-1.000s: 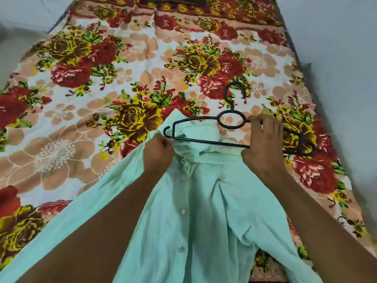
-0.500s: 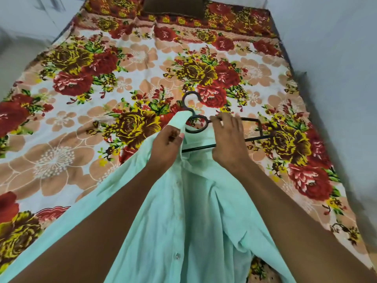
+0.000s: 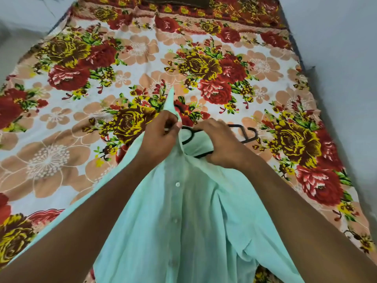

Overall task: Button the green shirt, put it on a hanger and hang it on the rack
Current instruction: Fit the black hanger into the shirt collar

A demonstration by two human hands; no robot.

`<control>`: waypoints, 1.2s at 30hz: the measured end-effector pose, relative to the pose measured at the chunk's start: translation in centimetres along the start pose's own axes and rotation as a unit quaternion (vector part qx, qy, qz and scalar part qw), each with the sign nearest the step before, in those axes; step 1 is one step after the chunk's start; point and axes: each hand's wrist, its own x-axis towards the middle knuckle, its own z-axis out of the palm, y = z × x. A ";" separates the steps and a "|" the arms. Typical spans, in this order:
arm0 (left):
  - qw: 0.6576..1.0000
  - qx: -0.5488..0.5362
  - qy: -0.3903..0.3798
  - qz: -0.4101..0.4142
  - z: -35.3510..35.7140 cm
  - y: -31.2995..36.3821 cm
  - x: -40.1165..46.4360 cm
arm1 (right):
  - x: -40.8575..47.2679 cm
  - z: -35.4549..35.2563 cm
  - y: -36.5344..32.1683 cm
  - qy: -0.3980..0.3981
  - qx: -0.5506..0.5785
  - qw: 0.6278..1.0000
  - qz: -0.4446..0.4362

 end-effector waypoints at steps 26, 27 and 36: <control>0.936 0.331 -0.005 0.118 -1.1 -0.5 0.6 | 0.8 8.2 -4.7 0.059 0.011 0.930 0.362; 0.935 0.334 -0.008 0.122 -1.0 -0.3 0.5 | 0.9 8.1 -4.6 0.043 0.002 0.933 0.356; 0.908 0.388 -0.078 0.137 -2.1 0.7 0.5 | 0.1 3.4 -0.8 0.200 0.352 0.795 0.452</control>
